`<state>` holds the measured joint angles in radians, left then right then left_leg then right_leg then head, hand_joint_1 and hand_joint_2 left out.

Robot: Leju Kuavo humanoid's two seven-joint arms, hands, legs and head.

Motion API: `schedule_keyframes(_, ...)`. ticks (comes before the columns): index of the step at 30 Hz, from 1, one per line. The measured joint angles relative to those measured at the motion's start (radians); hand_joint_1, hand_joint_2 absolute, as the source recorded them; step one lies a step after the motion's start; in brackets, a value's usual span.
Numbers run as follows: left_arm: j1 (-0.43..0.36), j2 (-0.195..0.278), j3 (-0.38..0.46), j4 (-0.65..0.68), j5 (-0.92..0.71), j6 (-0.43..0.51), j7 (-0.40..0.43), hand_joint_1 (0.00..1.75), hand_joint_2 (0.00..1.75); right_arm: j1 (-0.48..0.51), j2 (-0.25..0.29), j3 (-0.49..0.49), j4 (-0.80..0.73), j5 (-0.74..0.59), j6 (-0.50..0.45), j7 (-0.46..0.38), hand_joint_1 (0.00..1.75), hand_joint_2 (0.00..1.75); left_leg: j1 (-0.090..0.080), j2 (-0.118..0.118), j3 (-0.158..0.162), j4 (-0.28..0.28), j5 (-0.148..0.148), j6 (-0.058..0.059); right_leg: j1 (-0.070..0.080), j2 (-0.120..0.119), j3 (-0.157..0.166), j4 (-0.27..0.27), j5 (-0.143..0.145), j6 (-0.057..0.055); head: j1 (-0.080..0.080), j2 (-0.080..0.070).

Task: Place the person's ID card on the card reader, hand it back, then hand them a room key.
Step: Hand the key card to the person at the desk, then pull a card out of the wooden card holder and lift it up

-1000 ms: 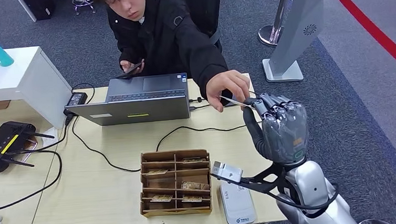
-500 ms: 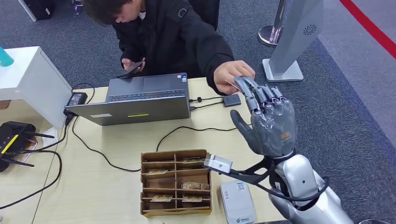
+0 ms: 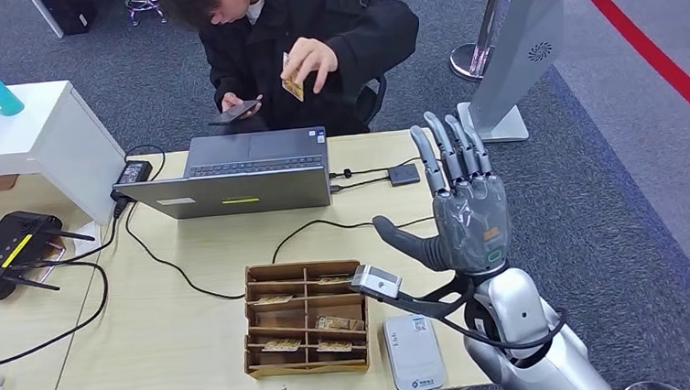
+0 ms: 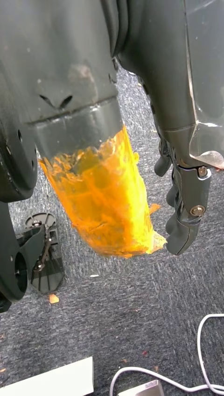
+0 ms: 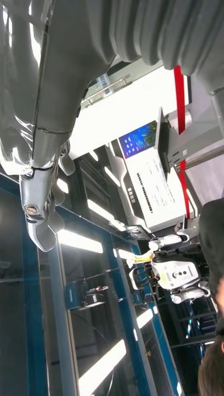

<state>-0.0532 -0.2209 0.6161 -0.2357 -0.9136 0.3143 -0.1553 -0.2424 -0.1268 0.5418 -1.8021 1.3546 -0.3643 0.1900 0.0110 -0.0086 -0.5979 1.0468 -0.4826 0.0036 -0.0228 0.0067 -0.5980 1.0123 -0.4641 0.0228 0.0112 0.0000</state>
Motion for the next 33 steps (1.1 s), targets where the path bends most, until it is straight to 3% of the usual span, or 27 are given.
schedule_keyframes(23,0.013,0.000,0.000,-0.005,0.015,0.002,-0.019,0.00,0.00,0.079,0.000,0.040,-0.091,-0.305,0.012,-0.171,0.00,0.00,0.000,0.000,0.000,0.000,0.000,0.000,0.000,0.000,0.000,0.000,0.000,0.000,0.000,0.000)
schedule_keyframes(27,0.013,0.000,0.000,-0.006,0.015,0.002,-0.020,0.00,0.00,0.082,0.000,0.052,-0.100,-0.315,0.020,-0.179,0.00,1.75,0.000,0.000,0.000,0.000,0.000,0.000,0.000,0.000,0.000,0.000,0.000,0.000,0.000,0.000)
schedule_keyframes(33,0.013,0.000,0.000,-0.006,0.012,0.001,-0.019,0.00,0.00,0.088,0.000,0.097,-0.098,-0.334,0.056,-0.200,0.00,1.75,0.000,0.000,0.000,0.000,0.000,0.000,0.000,0.000,0.000,0.000,0.000,0.000,0.000,0.000)
